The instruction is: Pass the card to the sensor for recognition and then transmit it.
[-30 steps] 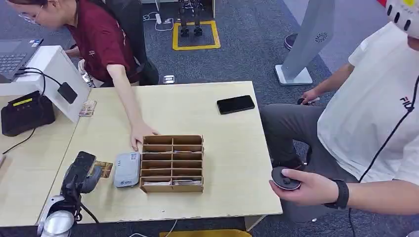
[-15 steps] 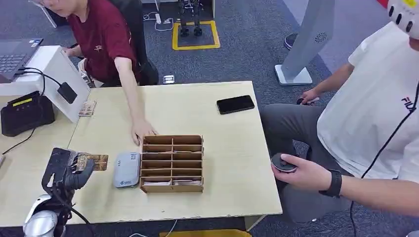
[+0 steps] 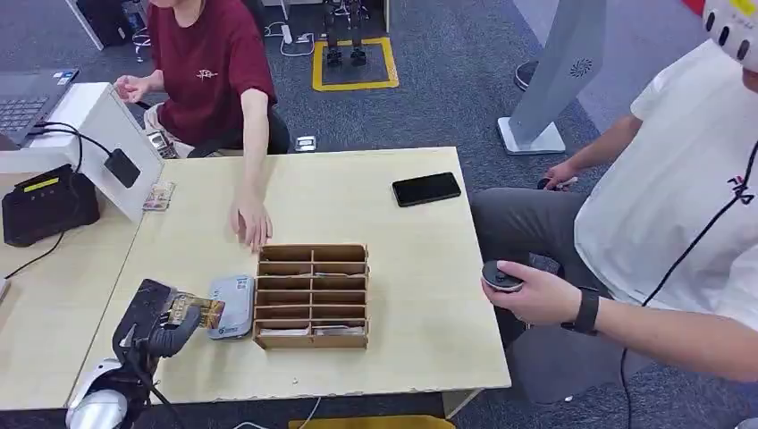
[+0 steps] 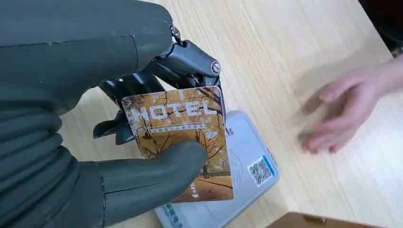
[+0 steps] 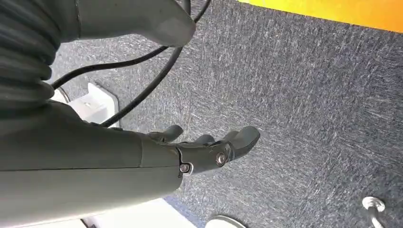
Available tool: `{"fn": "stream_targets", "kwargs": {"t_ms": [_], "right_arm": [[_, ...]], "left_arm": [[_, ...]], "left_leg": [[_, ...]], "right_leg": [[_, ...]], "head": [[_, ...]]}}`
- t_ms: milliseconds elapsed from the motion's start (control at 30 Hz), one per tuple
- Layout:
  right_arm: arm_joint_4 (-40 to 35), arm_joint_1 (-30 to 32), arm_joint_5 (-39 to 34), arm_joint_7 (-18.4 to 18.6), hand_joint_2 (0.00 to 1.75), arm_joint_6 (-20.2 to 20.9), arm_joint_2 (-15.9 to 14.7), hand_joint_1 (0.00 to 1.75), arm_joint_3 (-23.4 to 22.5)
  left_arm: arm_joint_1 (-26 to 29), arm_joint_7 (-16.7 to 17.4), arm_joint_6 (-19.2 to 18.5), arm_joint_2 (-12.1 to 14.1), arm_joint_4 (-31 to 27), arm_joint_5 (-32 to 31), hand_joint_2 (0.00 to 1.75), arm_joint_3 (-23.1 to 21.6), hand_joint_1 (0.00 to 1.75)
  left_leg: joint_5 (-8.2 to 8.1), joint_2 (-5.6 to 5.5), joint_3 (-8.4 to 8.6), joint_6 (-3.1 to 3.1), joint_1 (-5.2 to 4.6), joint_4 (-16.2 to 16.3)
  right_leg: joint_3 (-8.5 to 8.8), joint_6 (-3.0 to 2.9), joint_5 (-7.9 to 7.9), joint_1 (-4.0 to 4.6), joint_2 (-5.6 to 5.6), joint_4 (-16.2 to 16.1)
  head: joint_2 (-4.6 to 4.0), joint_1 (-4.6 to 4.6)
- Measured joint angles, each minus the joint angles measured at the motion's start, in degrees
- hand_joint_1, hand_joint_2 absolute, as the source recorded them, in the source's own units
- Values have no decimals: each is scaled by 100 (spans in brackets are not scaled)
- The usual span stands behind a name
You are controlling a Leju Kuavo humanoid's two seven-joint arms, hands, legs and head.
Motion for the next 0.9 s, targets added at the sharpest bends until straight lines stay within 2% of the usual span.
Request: {"fn": "stream_targets", "kwargs": {"t_ms": [333, 633, 767, 900], "right_arm": [[7, -7, 0, 26, 175, 0, 0, 0, 42], [17, -14, 0, 72, 175, -2, 0, 0, 155], [35, -22, 0, 90, 175, 2, 0, 0, 184], [44, -30, 0, 105, 175, 15, 0, 0, 197]], "left_arm": [[-181, 170, 380, -203, 107, -192, 175, -288, 175], [-498, 181, 856, -326, 326, -188, 175, -291, 175], [-620, 186, 1180, -352, 459, -513, 175, -291, 175], [-689, 289, 1237, -363, 579, -991, 175, -290, 175]], "left_leg": [[0, 0, 0, 0, 0, 0], [0, 0, 0, 0, 0, 1], [0, 1, 0, 0, 0, 1], [0, 1, 0, 0, 0, 1]], "right_leg": [[-1, 0, 0, -1, 1, 0], [-1, 0, 1, -1, 1, 0], [-1, 0, 1, -1, 1, 0], [-1, 0, 1, -1, 2, 0]], "head": [[0, 0], [0, 0], [0, -2], [0, 0]]}}
